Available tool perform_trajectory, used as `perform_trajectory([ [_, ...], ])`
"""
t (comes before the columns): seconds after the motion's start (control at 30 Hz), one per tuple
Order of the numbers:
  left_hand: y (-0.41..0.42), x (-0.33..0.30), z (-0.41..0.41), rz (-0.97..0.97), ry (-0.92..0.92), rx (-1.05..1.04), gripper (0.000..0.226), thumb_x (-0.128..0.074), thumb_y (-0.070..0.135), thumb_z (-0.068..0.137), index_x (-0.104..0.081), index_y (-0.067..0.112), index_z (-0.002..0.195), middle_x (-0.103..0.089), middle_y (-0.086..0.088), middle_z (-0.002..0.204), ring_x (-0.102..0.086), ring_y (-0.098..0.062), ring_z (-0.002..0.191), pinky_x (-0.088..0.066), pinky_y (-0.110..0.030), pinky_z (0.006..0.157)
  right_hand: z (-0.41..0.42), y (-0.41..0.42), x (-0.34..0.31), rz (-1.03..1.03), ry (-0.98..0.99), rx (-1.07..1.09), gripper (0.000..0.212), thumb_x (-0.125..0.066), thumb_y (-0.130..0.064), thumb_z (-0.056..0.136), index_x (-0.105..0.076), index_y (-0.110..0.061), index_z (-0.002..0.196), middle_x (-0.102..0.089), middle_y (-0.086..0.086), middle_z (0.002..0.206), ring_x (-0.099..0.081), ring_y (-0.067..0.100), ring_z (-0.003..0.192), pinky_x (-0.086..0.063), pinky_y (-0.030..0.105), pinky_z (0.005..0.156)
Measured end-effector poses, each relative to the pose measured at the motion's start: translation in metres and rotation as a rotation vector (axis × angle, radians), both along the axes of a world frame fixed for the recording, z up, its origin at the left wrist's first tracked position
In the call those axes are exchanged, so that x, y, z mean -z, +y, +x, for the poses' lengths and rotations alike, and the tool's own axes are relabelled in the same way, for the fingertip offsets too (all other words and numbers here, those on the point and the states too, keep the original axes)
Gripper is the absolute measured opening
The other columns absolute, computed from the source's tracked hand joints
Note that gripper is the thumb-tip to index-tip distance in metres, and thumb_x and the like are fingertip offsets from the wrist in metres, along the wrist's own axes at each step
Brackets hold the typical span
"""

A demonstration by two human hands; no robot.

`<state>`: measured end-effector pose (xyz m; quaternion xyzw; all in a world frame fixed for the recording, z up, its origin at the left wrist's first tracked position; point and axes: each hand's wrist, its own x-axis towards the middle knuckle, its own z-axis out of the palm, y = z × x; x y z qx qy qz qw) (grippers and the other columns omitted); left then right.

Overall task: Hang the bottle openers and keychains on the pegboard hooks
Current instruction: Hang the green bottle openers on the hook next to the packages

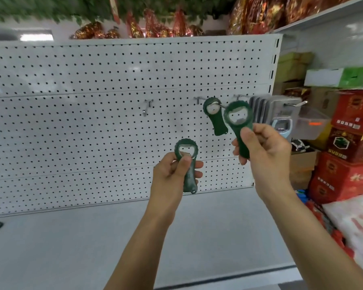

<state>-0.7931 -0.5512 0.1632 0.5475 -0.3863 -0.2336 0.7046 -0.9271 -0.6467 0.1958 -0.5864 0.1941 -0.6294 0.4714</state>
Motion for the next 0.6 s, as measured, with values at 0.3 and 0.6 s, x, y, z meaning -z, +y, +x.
perform_trajectory([
  [0.3, -0.024, -0.001, -0.022, -0.004, 0.018, -0.098, 0.019, -0.051, 0.024, 0.099, -0.061, 0.009, 0.106, -0.077, -0.001, 0.088, -0.072, -0.016, 0.072, -0.057, -0.025, 0.061, 0.001, -0.042, -0.01, -0.02, 0.087, -0.116, 0.013, -0.059, -0.013, 0.093, -0.061, -0.018, 0.082, -0.067, 0.0, 0.063, -0.056, 0.021, 0.058, -0.042, 0.029, 0.047],
  [0.6, -0.034, -0.004, -0.021, -0.009, -0.006, -0.153, 0.02, -0.052, 0.027, 0.099, -0.062, 0.013, 0.107, -0.077, -0.001, 0.088, -0.072, -0.016, 0.073, -0.058, -0.027, 0.064, 0.02, -0.071, -0.009, -0.002, 0.184, -0.179, 0.011, -0.057, -0.01, 0.094, -0.062, -0.014, 0.084, -0.065, 0.006, 0.068, -0.055, 0.013, 0.052, -0.041, 0.025, 0.045],
])
